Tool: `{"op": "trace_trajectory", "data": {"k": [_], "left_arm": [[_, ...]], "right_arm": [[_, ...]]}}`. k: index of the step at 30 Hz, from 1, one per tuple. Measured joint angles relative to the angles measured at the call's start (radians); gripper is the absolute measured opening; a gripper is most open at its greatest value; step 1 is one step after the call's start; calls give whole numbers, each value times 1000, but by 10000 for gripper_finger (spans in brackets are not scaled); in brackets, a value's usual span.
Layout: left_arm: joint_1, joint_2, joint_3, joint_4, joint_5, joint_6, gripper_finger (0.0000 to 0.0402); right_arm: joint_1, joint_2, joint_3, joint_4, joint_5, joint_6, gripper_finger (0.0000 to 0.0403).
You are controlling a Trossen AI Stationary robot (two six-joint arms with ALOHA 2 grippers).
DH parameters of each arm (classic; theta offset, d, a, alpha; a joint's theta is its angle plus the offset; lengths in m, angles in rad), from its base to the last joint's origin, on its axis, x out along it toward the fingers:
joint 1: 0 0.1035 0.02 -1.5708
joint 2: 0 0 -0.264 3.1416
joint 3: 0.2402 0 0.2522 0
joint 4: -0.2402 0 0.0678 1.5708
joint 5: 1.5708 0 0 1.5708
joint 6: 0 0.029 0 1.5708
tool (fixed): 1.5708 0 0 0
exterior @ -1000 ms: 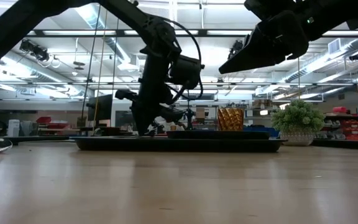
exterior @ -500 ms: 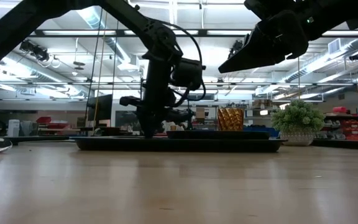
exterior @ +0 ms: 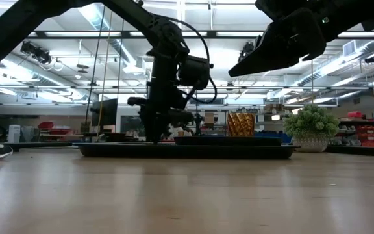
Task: Pick and place plate/cup/fork/spoon on tray
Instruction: Put the orange fork on the black tray to the left side of the black plate
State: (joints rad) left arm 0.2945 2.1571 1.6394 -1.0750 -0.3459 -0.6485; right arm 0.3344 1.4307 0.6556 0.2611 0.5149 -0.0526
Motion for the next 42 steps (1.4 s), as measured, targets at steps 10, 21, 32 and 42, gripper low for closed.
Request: {"op": "trace_trajectory", "data": {"k": [10, 21, 32, 42], "left_arm": [[-3, 5, -37, -36, -3, 323, 64], [-52, 5, -71, -3, 114, 401, 53], [-70, 4, -71, 109, 134, 387, 52], [-71, 1, -41, 70, 148, 380, 52]], "right_arm": [[0, 0, 0, 16, -13, 5, 80], [0, 0, 0, 42, -20, 6, 80], [0, 0, 0, 43, -43, 8, 80], [0, 0, 0, 44, -43, 7, 80]]}}
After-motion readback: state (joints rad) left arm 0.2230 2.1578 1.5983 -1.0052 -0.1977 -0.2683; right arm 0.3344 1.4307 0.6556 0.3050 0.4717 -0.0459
